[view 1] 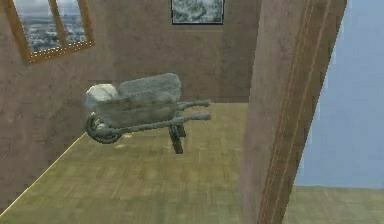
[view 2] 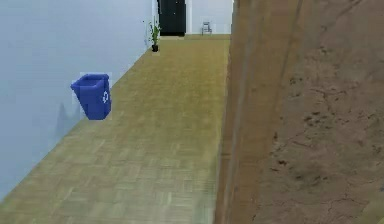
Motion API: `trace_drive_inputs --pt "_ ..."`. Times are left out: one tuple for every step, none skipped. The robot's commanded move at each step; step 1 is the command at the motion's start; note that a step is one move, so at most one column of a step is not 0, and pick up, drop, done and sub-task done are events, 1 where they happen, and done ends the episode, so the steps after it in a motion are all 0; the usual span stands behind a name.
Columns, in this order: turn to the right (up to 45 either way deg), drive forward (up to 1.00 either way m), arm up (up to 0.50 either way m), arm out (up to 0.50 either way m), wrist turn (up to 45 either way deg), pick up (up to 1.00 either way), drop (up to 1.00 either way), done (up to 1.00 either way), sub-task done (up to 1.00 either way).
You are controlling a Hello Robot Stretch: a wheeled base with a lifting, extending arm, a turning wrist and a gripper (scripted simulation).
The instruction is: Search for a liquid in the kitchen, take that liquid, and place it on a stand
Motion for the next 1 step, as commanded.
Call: trace_drive_inputs --pt "45.0 0.00 0.00 0.00 0.0 0.00 0.00 0.00 0.00"
